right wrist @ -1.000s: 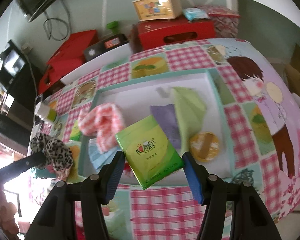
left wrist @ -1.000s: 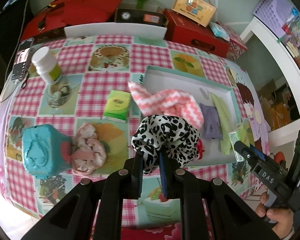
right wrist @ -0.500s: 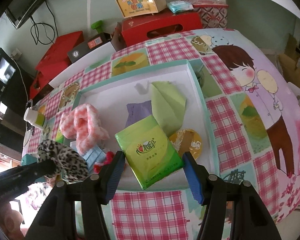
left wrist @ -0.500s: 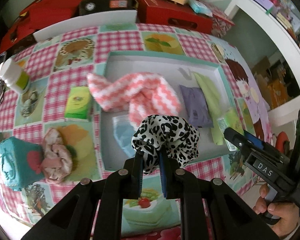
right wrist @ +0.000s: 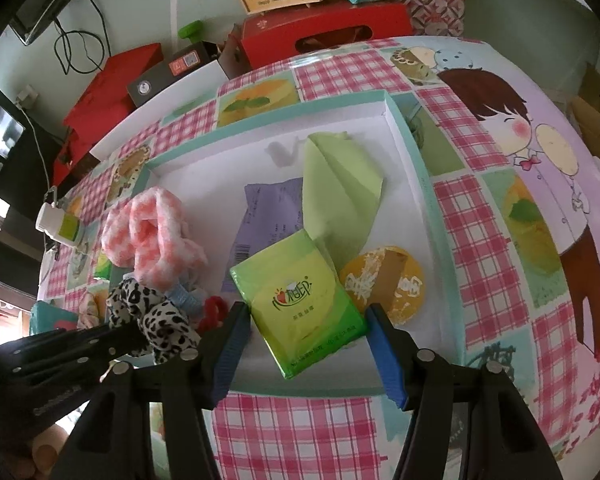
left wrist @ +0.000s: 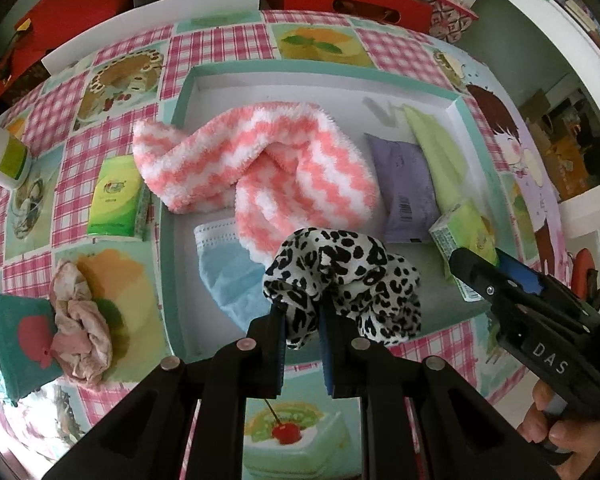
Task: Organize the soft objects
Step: 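Lower the leopard scrunchie with the left tool while the right lowers the packet over the tray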
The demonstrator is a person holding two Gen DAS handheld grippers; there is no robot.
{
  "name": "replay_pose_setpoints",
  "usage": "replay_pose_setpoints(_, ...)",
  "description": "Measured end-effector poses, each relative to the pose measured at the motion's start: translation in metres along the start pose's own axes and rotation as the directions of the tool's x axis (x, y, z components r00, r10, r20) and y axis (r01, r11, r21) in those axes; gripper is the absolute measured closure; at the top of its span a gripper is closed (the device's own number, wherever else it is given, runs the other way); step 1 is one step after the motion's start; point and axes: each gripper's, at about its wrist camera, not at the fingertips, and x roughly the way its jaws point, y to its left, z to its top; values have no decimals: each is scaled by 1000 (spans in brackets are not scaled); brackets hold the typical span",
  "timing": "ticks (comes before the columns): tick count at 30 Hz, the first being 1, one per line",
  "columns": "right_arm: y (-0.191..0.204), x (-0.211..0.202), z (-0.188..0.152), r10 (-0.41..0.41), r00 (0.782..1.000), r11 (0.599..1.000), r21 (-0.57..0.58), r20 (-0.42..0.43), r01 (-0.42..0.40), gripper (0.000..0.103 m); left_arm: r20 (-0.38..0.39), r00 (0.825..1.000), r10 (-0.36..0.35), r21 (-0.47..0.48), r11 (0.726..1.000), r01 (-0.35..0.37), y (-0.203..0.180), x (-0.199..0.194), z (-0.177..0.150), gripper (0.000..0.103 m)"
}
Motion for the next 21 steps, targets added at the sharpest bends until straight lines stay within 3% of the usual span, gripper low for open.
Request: replay_pose_setpoints(21, 6, 17, 19, -16, 1000, 999, -31, 2, 16, 40, 12, 1000, -4, -27, 1000, 4, 2, 18, 32, 88)
